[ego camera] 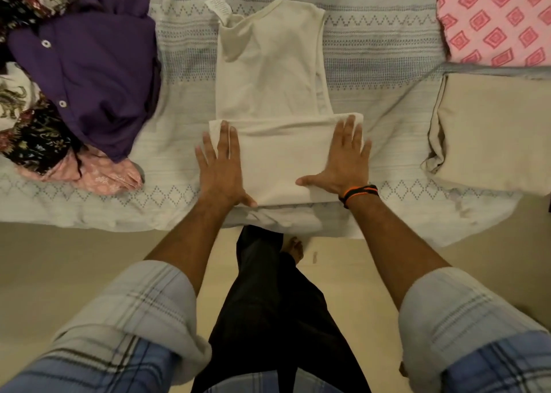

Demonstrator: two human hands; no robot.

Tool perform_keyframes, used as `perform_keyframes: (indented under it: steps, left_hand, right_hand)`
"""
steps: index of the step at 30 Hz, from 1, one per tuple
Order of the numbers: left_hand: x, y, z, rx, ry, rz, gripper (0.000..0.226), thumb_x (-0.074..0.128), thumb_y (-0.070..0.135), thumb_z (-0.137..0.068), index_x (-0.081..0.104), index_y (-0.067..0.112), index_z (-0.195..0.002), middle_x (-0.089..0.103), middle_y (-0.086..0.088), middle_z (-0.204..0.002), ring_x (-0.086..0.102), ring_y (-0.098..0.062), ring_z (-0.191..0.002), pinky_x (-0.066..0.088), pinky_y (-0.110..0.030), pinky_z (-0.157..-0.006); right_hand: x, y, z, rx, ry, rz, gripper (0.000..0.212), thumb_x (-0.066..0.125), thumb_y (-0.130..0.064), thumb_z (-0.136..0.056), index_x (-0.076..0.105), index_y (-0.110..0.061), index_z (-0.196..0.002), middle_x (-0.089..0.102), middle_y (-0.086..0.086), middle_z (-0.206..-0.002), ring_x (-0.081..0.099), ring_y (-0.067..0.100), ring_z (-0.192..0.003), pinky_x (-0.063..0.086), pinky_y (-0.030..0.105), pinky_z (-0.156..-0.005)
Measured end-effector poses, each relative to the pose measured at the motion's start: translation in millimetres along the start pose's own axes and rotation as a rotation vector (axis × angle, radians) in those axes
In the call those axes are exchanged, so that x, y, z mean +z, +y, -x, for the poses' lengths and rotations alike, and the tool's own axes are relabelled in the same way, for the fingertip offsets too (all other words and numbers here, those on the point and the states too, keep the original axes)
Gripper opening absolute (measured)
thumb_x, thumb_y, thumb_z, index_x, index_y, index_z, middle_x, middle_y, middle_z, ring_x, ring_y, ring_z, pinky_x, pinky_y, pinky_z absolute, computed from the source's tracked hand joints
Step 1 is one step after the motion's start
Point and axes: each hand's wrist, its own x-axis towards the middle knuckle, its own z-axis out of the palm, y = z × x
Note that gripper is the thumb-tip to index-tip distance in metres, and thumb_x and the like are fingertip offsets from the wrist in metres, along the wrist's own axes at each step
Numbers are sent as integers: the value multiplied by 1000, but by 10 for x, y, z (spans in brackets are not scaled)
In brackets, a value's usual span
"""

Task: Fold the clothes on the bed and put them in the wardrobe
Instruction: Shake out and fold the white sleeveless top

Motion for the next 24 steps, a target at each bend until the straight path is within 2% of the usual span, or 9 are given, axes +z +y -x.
perform_keyframes:
  steps: [3,5,7,10,13,16,18,21,24]
  left_hand:
    - [53,154,12,49,94,-122,161,87,60,-49,-24,1,-148,-28,-23,-156,-21,-45,-145,-9,-64,-115]
    - [91,223,8,131,119,-95,149,88,47,-61,-24,7,-149,-29,-19,-157,-20,-42,-146,2,-61,-119]
    - [88,208,-14,133,64,-37,161,93,48,-49,-27,12,-149,-33,-13,-156,-21,-41,-146,0,-58,-120]
    - [34,65,-37,57,-10,26,174,92,58,-34,-30,8,-148,-33,-14,-156,-23,-38,-146,-1,-57,-117]
    - [-3,-38,-85,54,-27,74,165,79,74,-43,-27,5,-148,-32,-13,-157,-24,-35,-146,-1,-60,-117]
    - [1,51,-91,55,47,122,143,60,82,-62,-19,1,-151,-24,-17,-159,-18,-37,-148,-1,-59,-119]
    - [35,166,-66,47,107,54,138,63,76,-67,-14,-1,-151,-20,-23,-159,-15,-41,-148,-2,-55,-120]
    - [145,330,25,117,176,86,130,68,65,-71,-8,-1,-153,-17,-24,-159,-13,-41,-148,-2,-51,-121]
    - [376,347,153,195,175,197,112,44,71,-84,-11,1,-153,-19,-19,-160,-17,-36,-148,-4,-48,-121]
  right_hand:
    - [25,-372,34,-323,158,61,123,65,-70,-73,3,-6,-156,-7,16,-164,-7,30,-152,1,53,-122]
    - [112,-612,71,-494,98,26,102,54,-63,-86,5,-10,-157,-6,13,-165,-5,28,-152,6,50,-122]
    - [217,-676,47,-476,28,35,94,47,-62,-92,1,-12,-158,-9,10,-165,-7,26,-152,5,50,-123]
    - [235,-404,-61,-276,43,-10,95,38,-67,-92,-7,-13,-157,-14,2,-165,-11,20,-152,-2,51,-122]
    - [163,47,-118,-68,36,-46,100,33,-73,-90,-14,-14,-155,-20,1,-163,-16,17,-151,-3,53,-121]
    - [118,182,-106,16,27,-39,107,34,-76,-88,-15,-8,-154,-20,8,-163,-17,21,-150,-4,55,-121]
    - [144,47,-56,0,127,-9,108,37,-73,-88,-9,-2,-154,-14,16,-163,-14,28,-151,-4,54,-121]
    - [296,-263,112,-223,148,-27,98,43,-61,-91,-2,-1,-155,-7,18,-163,-7,30,-152,0,51,-123]
    - [580,-403,288,-338,91,-36,82,32,-54,-99,-3,-7,-156,-10,14,-164,-8,27,-152,2,48,-123]
